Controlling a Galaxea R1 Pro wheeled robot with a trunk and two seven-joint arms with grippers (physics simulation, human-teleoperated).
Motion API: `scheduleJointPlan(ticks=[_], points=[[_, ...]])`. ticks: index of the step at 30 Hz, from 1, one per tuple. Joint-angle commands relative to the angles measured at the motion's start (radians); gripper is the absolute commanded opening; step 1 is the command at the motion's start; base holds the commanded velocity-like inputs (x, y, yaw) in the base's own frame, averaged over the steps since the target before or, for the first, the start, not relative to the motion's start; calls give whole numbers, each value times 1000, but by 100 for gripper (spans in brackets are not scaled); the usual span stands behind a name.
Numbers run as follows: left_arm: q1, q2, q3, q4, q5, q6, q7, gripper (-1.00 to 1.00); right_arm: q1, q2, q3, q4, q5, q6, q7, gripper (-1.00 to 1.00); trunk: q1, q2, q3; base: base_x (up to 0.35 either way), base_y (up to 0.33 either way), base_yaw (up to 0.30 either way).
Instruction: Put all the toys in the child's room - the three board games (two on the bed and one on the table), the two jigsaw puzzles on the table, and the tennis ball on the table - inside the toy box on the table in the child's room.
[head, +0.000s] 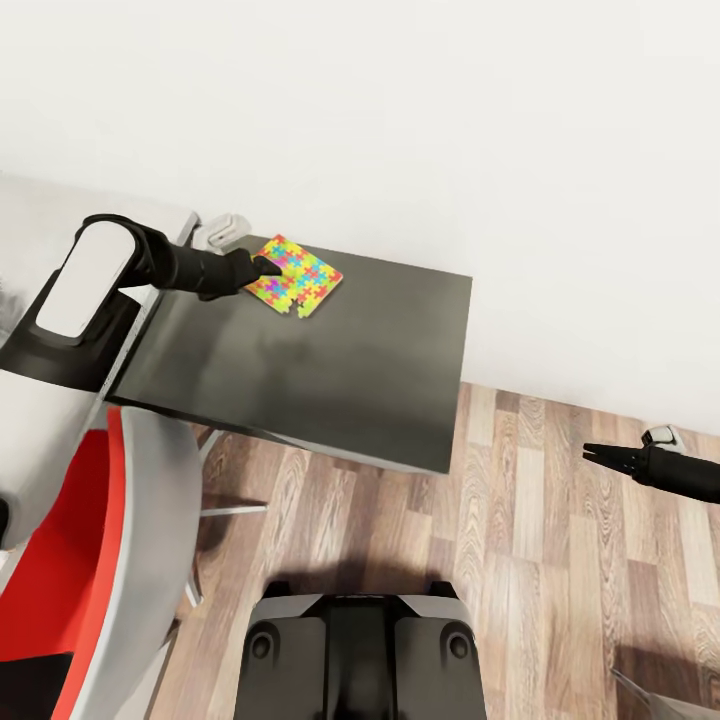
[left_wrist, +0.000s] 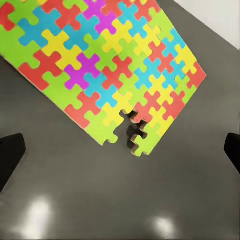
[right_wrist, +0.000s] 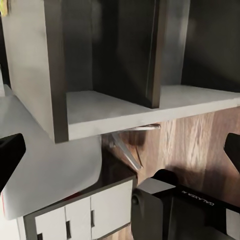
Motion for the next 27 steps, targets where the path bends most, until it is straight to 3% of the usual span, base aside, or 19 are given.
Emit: scheduleJointPlan(ticks=[1, 27], points=[[1, 3, -2, -1, 10, -1, 12, 100, -3, -1, 7, 1, -10, 8, 0, 100, 1, -2, -1, 164, 150, 0], [31, 6, -9, 11, 8, -9, 20, 100, -3, -3, 7, 0, -10, 8, 3, 100, 1, -2, -1, 48, 44, 0]])
